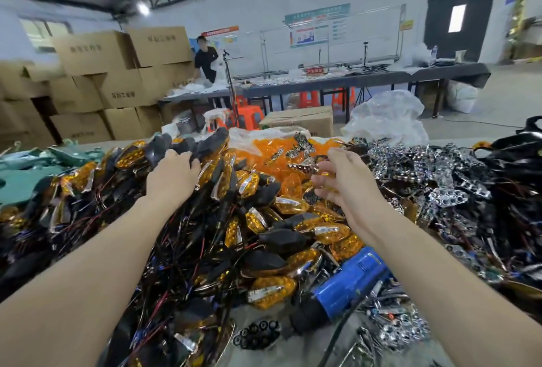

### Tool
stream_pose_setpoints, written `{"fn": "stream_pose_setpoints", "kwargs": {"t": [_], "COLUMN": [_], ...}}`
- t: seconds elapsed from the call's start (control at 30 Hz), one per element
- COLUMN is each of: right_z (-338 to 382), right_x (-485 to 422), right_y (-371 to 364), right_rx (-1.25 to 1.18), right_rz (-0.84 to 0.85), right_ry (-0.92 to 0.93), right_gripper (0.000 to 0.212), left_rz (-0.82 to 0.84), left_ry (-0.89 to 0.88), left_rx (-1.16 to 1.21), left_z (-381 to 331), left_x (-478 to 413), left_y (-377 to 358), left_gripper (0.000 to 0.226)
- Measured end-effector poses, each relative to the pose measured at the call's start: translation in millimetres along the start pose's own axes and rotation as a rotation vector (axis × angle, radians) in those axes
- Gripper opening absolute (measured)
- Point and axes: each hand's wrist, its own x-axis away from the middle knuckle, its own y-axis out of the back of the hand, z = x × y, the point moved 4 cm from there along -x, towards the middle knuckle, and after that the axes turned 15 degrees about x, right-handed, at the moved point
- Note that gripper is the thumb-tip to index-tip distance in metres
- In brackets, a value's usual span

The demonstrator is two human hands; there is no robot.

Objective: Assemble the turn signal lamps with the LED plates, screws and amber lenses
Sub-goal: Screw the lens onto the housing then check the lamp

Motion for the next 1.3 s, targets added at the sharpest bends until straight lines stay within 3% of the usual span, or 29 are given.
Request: {"fn": "stream_pose_setpoints", "kwargs": {"t": [0.23, 0.4, 0.5, 0.6, 0.77, 1.07, 1.3], "right_z": [-12, -16, -27, -46, -80, -110, -113], "right_x": [13, 25, 32, 41, 58, 67, 73], "right_y": [-9, 18, 53, 96, 152, 182, 174], "right_rx": [0.062, -0.017, -0.04, -0.062, -0.053, -0.031, -0.08], "right_rz": [0.053, -0.019, -0.094, -0.209, -0.358, -0.339, -0.276], "right_ry": [-0.018, -0.044, -0.065, -0.097, -0.16, -0.158, -0.125], "right_gripper": [0.014, 0.013, 0.016, 0.018, 0.023, 0.024, 0.024], "left_rz": [-0.042, -0.17, 0.036, 0.318, 0.622, 0.895, 0.789], "left_ry": [0.019, -0.214, -0.38, -0.426, -0.411, -0.361, -0.312], "left_rx": [-0.013, 0.217, 0.378, 0.464, 0.223, 0.045, 0.228], "left_z": [-14, -83, -139, -180, -205, -213, -219], "left_x": [12, 47, 78, 112, 140, 139, 131], "left_y": [13, 13, -14, -54, -118, -157, -135], "left_gripper": [0.048, 0.039, 0.033, 0.026, 0.027, 0.04, 0.018]}}
